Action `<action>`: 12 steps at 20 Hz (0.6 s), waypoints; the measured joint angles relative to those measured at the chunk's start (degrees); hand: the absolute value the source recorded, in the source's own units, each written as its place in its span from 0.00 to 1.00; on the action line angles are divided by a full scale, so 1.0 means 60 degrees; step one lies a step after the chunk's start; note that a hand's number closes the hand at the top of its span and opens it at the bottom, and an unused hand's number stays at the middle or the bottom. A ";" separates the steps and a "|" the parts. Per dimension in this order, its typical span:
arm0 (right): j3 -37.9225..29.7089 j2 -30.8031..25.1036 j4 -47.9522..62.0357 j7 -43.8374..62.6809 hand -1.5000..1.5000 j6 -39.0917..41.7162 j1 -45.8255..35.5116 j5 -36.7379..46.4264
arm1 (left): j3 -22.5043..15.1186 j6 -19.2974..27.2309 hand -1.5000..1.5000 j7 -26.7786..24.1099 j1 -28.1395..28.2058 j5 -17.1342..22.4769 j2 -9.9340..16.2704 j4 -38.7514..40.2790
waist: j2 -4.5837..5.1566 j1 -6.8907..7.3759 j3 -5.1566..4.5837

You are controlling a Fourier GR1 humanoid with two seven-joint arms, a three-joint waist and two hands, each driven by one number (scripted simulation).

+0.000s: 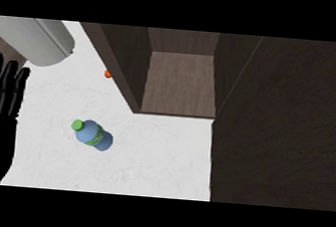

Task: Pick up the bottled water, place it into the cabinet and close the cabinet

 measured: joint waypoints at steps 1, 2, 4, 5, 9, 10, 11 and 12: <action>-0.0048 -0.0006 0.0005 -0.0031 0.00 0.0009 0.0018 -0.0019 | -0.0028 0.0045 0.00 -0.0009 0.0079 -0.0114 -0.0016 -0.0052 | -0.0013 -0.0014 -0.0052; -0.0084 -0.0030 -0.0055 -0.0113 0.00 0.0095 0.0179 -0.0082 | 0.0005 0.0101 0.00 0.0179 0.0066 -0.0151 0.0014 -0.0257 | -0.0025 -0.0030 -0.0097; -0.0032 0.0032 -0.0287 -0.0216 0.00 0.0146 0.0600 -0.0062 | 0.0175 0.0164 0.00 0.0279 0.0153 -0.0199 0.0074 -0.0445 | -0.0042 -0.0056 -0.0156; 0.0122 0.0112 -0.0486 -0.0171 0.00 0.0093 0.0766 0.0078 | 0.0038 0.0292 0.00 0.0284 0.0342 -0.0442 -0.0035 -0.0640 | -0.0050 -0.0062 -0.0175; 0.0797 0.0087 -0.1082 0.0256 0.00 0.0621 0.1340 -0.0303 | -0.0256 0.0647 0.00 0.0687 0.1195 0.0137 -0.0363 -0.1139 | -0.0086 -0.0031 -0.0224; 0.1016 0.0098 -0.1285 0.0378 0.00 0.0730 0.1499 -0.0373 | -0.0326 0.0798 0.00 0.0904 0.1223 0.0250 -0.0426 -0.1201 | -0.0086 -0.0050 -0.0230; 0.1137 0.0056 -0.1577 0.0537 0.00 0.0860 0.1718 -0.0532 | -0.0352 0.0814 0.00 0.1059 0.1447 0.0402 -0.0476 -0.1421 | -0.0090 -0.0055 -0.0236; 0.1230 0.0050 -0.1677 0.0600 0.00 0.0947 0.1818 -0.0593 | -0.0293 0.0834 0.00 0.1209 0.1472 0.0536 -0.0494 -0.1524 | -0.0087 -0.0060 -0.0239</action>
